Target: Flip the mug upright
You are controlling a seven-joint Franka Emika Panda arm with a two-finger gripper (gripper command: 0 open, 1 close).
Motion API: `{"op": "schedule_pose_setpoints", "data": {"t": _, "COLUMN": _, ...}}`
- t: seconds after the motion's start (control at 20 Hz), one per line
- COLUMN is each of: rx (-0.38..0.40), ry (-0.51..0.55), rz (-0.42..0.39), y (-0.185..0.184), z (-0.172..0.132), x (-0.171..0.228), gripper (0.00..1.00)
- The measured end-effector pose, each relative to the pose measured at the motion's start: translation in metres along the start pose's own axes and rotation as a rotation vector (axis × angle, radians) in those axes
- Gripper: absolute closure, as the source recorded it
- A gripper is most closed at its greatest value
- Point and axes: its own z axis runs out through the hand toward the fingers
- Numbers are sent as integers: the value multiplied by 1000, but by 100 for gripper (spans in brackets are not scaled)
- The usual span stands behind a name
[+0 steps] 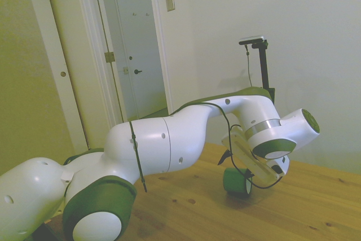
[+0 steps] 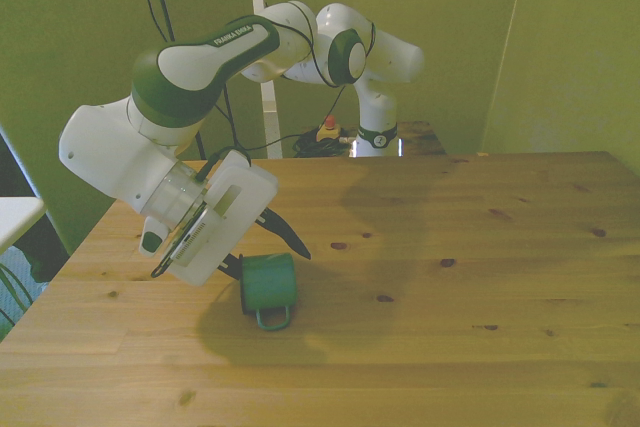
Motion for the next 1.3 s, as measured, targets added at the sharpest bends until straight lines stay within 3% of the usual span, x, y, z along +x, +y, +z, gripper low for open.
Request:
{"op": "schedule_pose_setpoints", "data": {"t": 1.05, "rx": -7, "ry": -1, "rz": -3, "y": -2, "z": -1, "x": -1, "gripper": 100}}
{"op": "schedule_pose_setpoints", "data": {"t": 1.3, "rx": -21, "ry": 53, "rz": -31, "y": -20, "z": -28, "x": -14, "gripper": 100}}
